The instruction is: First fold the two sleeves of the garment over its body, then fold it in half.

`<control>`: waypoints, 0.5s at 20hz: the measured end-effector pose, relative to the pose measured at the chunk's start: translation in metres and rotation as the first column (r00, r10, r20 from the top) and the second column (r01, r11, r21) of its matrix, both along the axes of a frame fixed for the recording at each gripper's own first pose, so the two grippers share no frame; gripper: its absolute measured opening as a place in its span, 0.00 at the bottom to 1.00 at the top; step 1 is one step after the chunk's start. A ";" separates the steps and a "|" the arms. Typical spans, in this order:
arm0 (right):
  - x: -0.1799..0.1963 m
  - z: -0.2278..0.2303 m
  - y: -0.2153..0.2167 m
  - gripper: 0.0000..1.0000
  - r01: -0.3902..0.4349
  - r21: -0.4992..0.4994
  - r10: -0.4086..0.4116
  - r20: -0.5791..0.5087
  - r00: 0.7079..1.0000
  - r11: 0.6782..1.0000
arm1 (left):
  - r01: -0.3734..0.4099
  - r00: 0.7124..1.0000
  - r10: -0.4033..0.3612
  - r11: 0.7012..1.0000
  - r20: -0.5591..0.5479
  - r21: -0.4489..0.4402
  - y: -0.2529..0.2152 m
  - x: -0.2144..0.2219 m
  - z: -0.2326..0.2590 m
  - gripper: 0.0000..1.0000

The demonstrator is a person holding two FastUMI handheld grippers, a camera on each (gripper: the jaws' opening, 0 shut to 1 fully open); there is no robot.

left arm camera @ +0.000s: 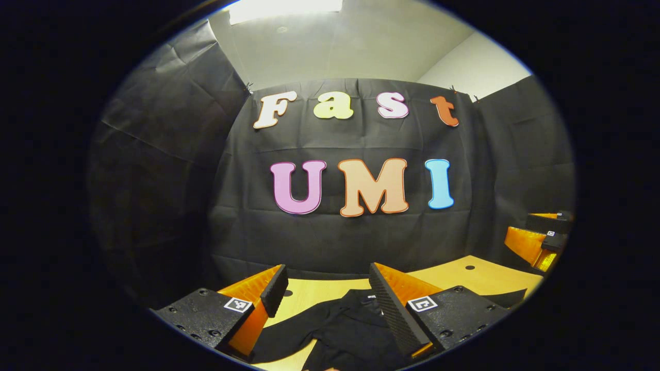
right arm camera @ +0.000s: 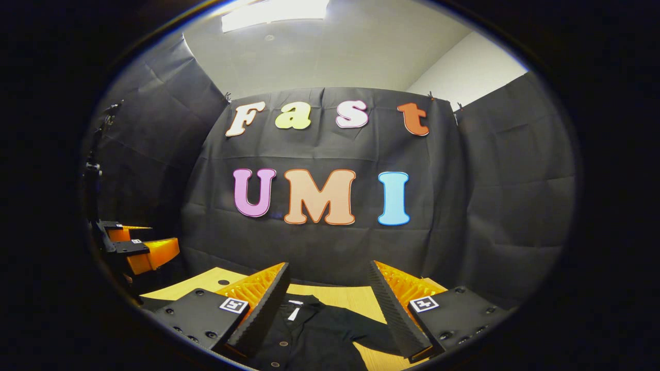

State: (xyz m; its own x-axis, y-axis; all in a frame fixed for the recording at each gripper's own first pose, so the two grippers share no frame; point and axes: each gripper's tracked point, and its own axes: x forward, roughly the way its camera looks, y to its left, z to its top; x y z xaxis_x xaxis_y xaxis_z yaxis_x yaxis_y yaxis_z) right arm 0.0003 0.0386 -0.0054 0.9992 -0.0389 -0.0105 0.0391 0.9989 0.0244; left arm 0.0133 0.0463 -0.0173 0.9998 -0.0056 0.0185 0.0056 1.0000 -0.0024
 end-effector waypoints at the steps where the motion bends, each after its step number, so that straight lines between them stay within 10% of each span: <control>1: 0.001 0.001 -0.001 0.97 0.001 0.002 -0.001 -0.002 1.000 1.000 | -0.001 1.000 0.001 1.000 -0.003 0.001 0.001 0.001 -0.003 0.93; 10: 0.009 -0.003 -0.003 0.97 -0.009 -0.003 0.009 -0.013 1.000 1.000 | -0.006 1.000 0.006 1.000 -0.016 -0.011 -0.003 0.007 -0.007 0.93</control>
State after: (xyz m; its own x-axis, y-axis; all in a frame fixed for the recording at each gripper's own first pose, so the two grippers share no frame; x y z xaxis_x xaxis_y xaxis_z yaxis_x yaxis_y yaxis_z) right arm 0.0089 0.0359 -0.0085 0.9993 -0.0304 -0.0235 0.0309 0.9993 0.0208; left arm 0.0198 0.0434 -0.0242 1.0000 0.0006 0.0025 -0.0006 0.9999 -0.0130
